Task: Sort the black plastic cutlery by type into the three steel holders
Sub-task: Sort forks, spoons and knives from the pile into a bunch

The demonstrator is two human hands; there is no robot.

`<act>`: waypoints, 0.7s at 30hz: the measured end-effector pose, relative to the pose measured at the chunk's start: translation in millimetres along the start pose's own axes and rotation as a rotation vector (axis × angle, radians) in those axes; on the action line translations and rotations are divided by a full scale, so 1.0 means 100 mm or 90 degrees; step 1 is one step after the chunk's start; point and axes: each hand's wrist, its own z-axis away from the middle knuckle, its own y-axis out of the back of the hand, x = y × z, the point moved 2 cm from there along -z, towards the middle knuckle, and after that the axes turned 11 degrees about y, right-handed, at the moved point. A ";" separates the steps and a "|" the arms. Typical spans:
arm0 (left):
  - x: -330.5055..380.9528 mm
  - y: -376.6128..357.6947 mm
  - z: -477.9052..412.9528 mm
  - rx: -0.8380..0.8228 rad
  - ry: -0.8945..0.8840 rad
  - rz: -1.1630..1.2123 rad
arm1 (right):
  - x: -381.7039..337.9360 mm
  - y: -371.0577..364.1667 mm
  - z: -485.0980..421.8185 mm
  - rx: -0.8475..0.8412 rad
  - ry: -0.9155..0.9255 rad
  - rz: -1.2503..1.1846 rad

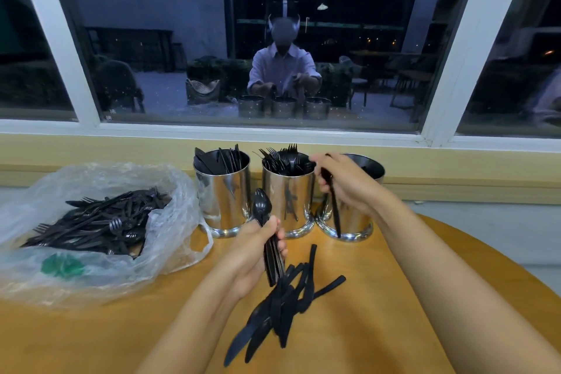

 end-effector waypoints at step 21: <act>-0.11 -0.13 0.20 -0.330 0.017 0.021 | 0.16 -0.31 0.51 -0.164 0.057 -0.025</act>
